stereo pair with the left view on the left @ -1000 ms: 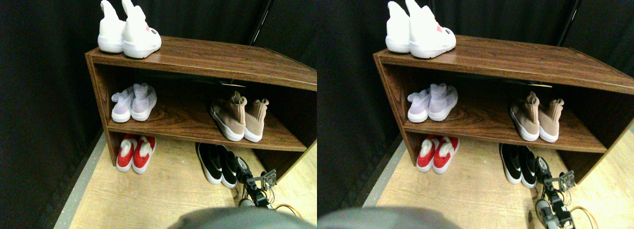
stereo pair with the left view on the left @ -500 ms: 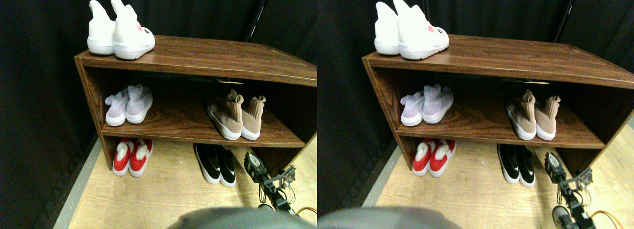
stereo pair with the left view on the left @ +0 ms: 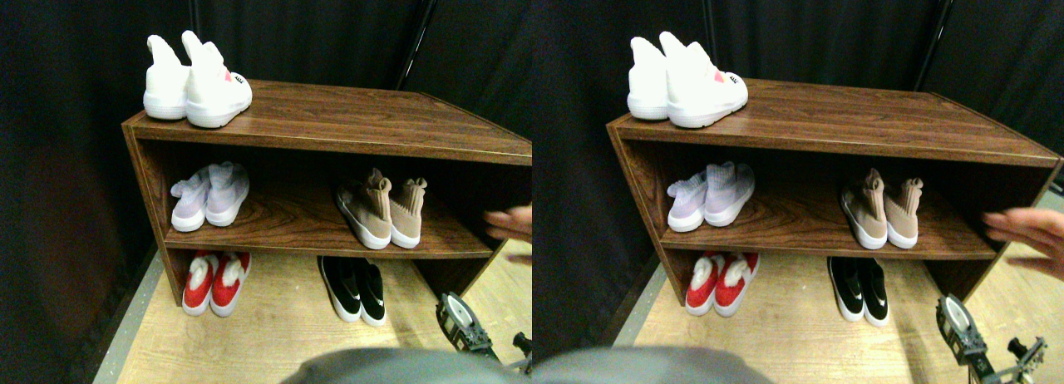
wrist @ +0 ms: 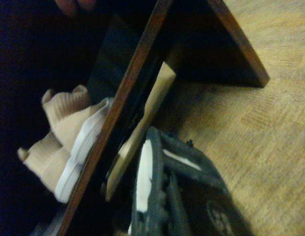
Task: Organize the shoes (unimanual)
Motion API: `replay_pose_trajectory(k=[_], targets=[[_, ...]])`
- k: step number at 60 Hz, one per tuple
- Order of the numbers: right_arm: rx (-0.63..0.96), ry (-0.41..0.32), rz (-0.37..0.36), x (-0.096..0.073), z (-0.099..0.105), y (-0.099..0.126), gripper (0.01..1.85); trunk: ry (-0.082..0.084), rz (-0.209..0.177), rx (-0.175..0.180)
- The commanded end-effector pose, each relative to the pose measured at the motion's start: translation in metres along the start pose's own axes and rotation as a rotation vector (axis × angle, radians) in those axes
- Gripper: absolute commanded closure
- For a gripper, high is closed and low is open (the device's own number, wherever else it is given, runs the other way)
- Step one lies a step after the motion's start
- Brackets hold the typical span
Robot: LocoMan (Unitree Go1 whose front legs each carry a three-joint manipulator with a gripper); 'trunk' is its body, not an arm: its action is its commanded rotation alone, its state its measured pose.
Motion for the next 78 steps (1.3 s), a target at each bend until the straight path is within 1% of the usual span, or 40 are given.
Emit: replay_pose_trajectory(k=[1,3,6,10,13,14,17,19,21,29,31,37,42,43,50,51,52,54,55,74,78], targets=[[-0.013,0.030,0.083,-0.008,-0.002,0.017,1.80,-0.030,-0.004,-0.005],[-0.022,0.031,0.090,-0.011,-0.002,0.021,1.80,-0.033,-0.004,-0.005],[-0.057,0.035,0.105,-0.016,-0.003,0.029,1.80,-0.044,-0.007,-0.006],[-0.071,0.036,0.129,-0.024,-0.005,0.039,1.80,-0.050,-0.008,-0.007],[-0.079,0.041,0.145,-0.026,-0.006,0.043,1.80,-0.053,-0.008,-0.007],[-0.084,0.039,0.152,-0.028,-0.007,0.046,1.80,-0.059,-0.007,-0.007],[-0.089,0.040,0.172,-0.032,-0.010,0.051,1.80,-0.064,-0.007,-0.009],[-0.085,0.041,0.174,-0.033,-0.011,0.052,1.80,-0.066,-0.006,-0.009],[-0.086,0.040,0.174,-0.035,-0.013,0.055,1.80,-0.072,-0.004,-0.011],[-0.095,0.047,0.200,-0.042,-0.022,0.064,1.80,-0.079,-0.002,-0.010],[-0.080,0.063,0.198,-0.042,-0.024,0.066,1.80,-0.081,-0.002,-0.008],[-0.077,0.058,0.196,-0.043,-0.029,0.068,1.80,-0.082,-0.001,-0.008],[-0.081,0.060,0.202,-0.044,-0.031,0.069,1.80,-0.080,0.000,-0.008],[-0.081,0.060,0.202,-0.044,-0.031,0.069,1.80,-0.077,-0.003,-0.005],[-0.070,0.061,0.205,-0.045,-0.034,0.071,1.80,-0.077,-0.003,-0.005],[-0.070,0.061,0.205,-0.045,-0.034,0.071,1.80,-0.077,-0.003,-0.005],[-0.074,0.061,0.207,-0.045,-0.034,0.071,1.80,-0.075,-0.011,-0.002],[-0.085,0.056,0.210,-0.045,-0.034,0.071,1.80,-0.075,-0.011,-0.002],[-0.088,0.054,0.211,-0.045,-0.034,0.072,1.80,-0.071,-0.013,-0.001],[-0.090,0.066,0.217,-0.044,-0.033,0.073,1.80,-0.064,-0.023,0.001],[-0.088,0.047,0.214,-0.045,-0.032,0.072,1.80,-0.064,-0.023,0.000]])
